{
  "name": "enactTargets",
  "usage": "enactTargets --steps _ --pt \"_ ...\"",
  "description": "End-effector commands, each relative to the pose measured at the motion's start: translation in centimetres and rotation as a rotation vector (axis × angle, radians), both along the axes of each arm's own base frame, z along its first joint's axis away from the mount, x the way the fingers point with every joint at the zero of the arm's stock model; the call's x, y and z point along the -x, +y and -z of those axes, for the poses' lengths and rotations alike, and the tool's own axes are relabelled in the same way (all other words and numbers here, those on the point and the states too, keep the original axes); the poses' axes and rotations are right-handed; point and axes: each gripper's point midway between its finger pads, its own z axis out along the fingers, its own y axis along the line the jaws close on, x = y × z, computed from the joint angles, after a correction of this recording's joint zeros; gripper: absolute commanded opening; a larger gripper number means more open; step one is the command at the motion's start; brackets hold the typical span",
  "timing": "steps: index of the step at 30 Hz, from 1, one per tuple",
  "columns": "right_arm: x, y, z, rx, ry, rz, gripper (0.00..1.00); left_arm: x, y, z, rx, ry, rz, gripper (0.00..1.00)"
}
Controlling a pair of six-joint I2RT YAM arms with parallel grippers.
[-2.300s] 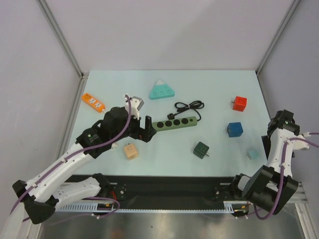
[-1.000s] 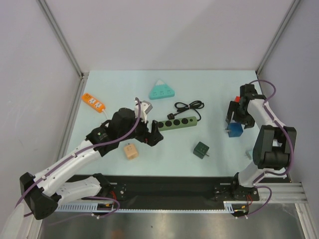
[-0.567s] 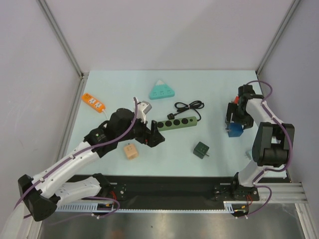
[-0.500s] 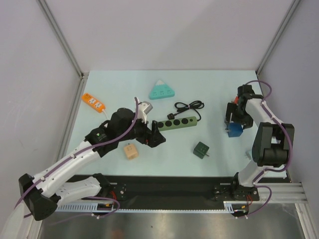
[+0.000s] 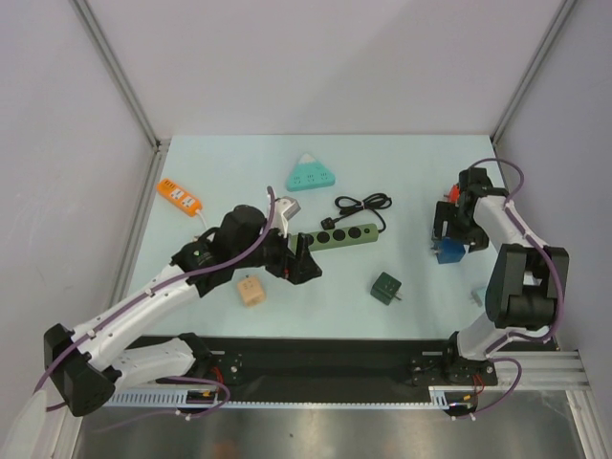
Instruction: Insert the plug
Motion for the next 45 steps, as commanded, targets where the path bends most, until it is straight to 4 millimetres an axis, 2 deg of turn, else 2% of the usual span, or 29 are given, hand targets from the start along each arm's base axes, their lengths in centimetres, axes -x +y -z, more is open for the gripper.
enactTargets --steps 1,5,9,11,12,13,15,16,17,18,20,21,22,23,24,25,26,28,29,34,35,40,45 --pt "-1.0 -0.4 0.5 -0.003 -0.009 -0.021 0.9 -0.4 -0.4 -2.8 0.04 -0.064 0.025 0.95" --pt "-1.0 -1.0 1.1 -0.024 -0.016 -0.005 0.84 -0.4 -0.7 -3.2 0.051 -0.054 0.031 0.94" --pt "-0.9 -0.7 2.1 -0.052 -0.009 -0.013 0.76 -0.2 -1.5 -3.4 0.098 -0.012 0.075 0.91" --pt "-1.0 -0.4 2.4 -0.052 -0.003 -0.034 0.64 -0.8 -1.7 -3.8 0.135 0.017 0.07 0.9" --pt "-1.3 0.6 2.2 -0.062 -0.014 -0.068 0.53 -0.8 -1.7 -4.1 0.164 0.038 0.086 0.9" --pt "-1.7 1.1 1.9 -0.062 -0.026 -0.088 0.33 -1.2 -1.8 -4.2 0.183 0.064 0.078 0.9" --pt "-2.4 2.5 0.4 -0.041 -0.071 -0.139 0.16 -2.2 -1.7 -5.2 0.231 0.073 0.072 0.92" --pt "-3.1 3.3 -0.8 -0.034 -0.107 -0.163 0.0 -2.7 -1.8 -6.0 0.252 0.072 0.064 0.92" --pt "-3.5 4.5 -1.8 -0.026 -0.14 -0.195 0.0 -3.5 -1.9 -6.0 0.256 0.075 0.054 0.93" --pt "-3.8 7.0 -4.1 -0.001 -0.216 -0.267 0.0 -4.6 -1.7 -7.1 0.265 0.047 0.036 0.95" --pt "-4.2 9.4 -7.3 0.031 -0.338 -0.319 0.0 -5.9 -2.0 -6.9 0.233 0.016 0.04 0.96" --pt "-3.9 10.6 -10.0 0.043 -0.424 -0.342 0.0 -6.4 -2.2 -8.1 0.235 -0.014 0.048 0.98" --pt "-3.3 13.5 -11.7 0.031 -0.486 -0.41 0.0 -6.5 -2.4 -8.2 0.228 -0.025 0.067 0.99" --pt "-3.0 15.2 -13.3 0.026 -0.549 -0.447 0.0 -6.5 -2.6 -8.3 0.228 -0.022 0.081 0.99" --pt "-2.5 16.1 -14.6 0.046 -0.6 -0.466 0.0 -6.7 -2.8 -8.6 0.233 -0.03 0.089 0.99" --pt "-1.4 16.8 -17.1 0.04 -0.695 -0.48 0.0 -6.9 -2.7 -8.8 0.231 -0.045 0.084 0.99" --pt "-0.1 19.5 -18.0 0.015 -0.754 -0.539 0.0 -7.1 -2.7 -9.0 0.23 -0.056 0.083 0.98" --pt "1.9 21.0 -20.6 -0.076 -0.85 -0.555 0.0 -7.1 -2.7 -9.4 0.233 -0.074 0.086 0.95" --pt "3.0 22.6 -21.4 -0.128 -0.89 -0.594 0.0 -6.9 -2.8 -9.7 0.243 -0.079 0.099 0.94" --pt "5.5 24.7 -22.0 -0.215 -0.935 -0.613 0.0 -6.6 -2.7 -10.9 0.287 -0.165 0.094 0.97" --pt "6.1 25.5 -22.7 -0.246 -0.964 -0.62 0.0 -6.8 -2.6 -10.9 0.283 -0.176 0.08 0.99" --pt "7.0 27.3 -23.8 -0.308 -1.023 -0.618 0.0 -6.8 -2.9 -11.4 0.329 -0.172 0.057 1.0" --pt "7.1 28.5 -24.3 -0.299 -1.058 -0.604 0.0 -6.8 -3.5 -10.4 0.367 -0.084 0.019 0.99"
